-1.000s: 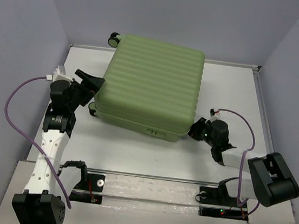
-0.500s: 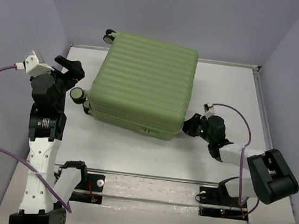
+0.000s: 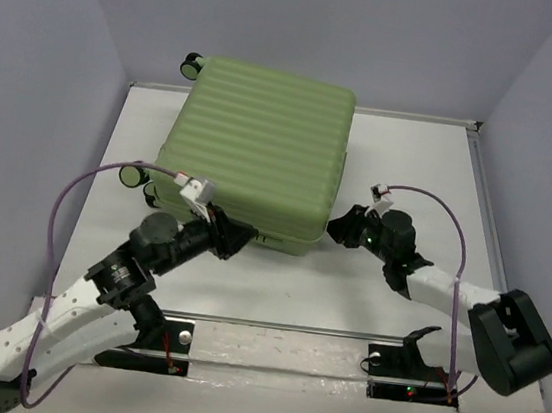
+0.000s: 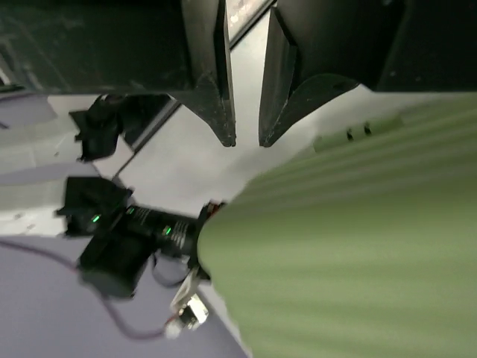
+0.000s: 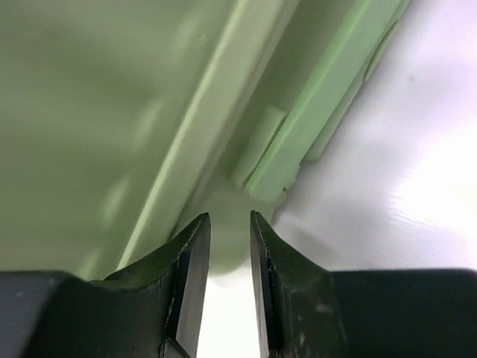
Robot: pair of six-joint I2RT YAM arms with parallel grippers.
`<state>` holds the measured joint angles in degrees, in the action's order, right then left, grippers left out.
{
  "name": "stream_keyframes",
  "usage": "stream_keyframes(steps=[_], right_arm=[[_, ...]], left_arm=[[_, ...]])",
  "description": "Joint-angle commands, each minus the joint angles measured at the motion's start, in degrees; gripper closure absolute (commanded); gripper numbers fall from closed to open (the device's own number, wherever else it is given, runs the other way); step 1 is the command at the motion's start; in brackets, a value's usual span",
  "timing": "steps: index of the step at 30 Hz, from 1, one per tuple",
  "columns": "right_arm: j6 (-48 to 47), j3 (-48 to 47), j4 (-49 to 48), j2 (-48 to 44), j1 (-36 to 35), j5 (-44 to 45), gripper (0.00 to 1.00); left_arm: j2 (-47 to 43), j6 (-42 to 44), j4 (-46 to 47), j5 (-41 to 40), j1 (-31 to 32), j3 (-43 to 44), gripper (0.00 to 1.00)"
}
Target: Pack the luggage
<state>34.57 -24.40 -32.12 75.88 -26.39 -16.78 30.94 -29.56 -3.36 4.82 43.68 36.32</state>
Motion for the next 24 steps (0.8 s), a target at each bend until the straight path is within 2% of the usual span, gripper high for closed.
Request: stream_keyframes(steps=[1,6,9,15,21,24], right_arm=[[-5.0,6.6,1.8,-11.7,-0.8,7.2,0.65],[-7.7,17.3,-3.4,-24.7,-0.8,2.9,0.65],[-9.9,17.5,-3.5,-26.6,-0.8,-2.0,0.65],[-14.3,17.5,-13.0,-20.7,-0.8,-8.2,0.6],[-17.2,15.3,-20.9,-10.6,-0.8,-12.8,0.58],[-19.1,14.9,-23.8,-9.8,-0.8,-11.4,0.56]], left_arm=[[2.2,-3.7,2.9,-10.6,12.0,-9.7,0.7],[12.9,-3.8,13.8,-10.5,13.3,-10.5,0.67],[20.3,-2.9,18.0,-10.0,13.3,-7.6,0.67],[29.3,-0.8,20.9,-12.5,13.3,-1.8,0.66],[29.7,-1.5,19.5,-18.1,12.1,-0.5,0.66],[28.1,-1.8,19.1,-19.3,11.7,-1.1,0.66]])
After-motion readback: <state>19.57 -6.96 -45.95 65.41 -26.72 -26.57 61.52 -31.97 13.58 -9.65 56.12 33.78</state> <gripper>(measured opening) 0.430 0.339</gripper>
